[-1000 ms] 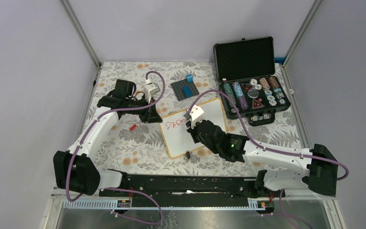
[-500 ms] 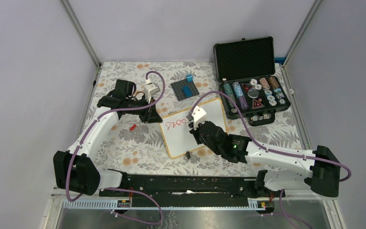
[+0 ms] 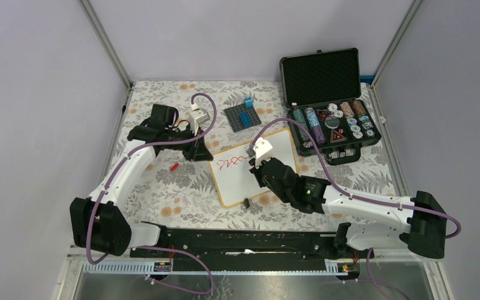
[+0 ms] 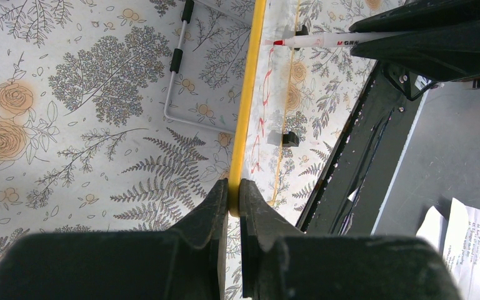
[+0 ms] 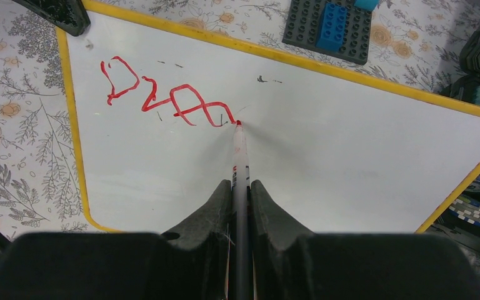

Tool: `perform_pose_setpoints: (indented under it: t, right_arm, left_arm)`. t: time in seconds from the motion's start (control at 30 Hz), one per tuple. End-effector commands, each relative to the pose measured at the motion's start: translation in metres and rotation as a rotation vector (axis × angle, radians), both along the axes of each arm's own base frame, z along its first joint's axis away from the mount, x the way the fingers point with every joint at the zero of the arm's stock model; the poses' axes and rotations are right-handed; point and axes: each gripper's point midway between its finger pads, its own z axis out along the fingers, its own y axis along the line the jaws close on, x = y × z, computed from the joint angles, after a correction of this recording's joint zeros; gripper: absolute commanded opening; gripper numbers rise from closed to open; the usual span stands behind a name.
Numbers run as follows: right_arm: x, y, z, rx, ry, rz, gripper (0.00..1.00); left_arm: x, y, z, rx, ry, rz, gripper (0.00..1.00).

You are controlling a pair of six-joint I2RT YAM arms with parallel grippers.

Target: Write a sentence on the whiteboard

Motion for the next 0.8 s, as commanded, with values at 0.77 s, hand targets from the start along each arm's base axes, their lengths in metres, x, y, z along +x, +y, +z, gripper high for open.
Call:
perform_pose_setpoints:
  t: [0.77]
  right_arm:
    - [-0.003,0.009,0.003,0.03,0.024,0.04,0.0]
  left_arm:
    - [0.001,-0.003,0.011,-0.015,-0.04,-0.023,0.0]
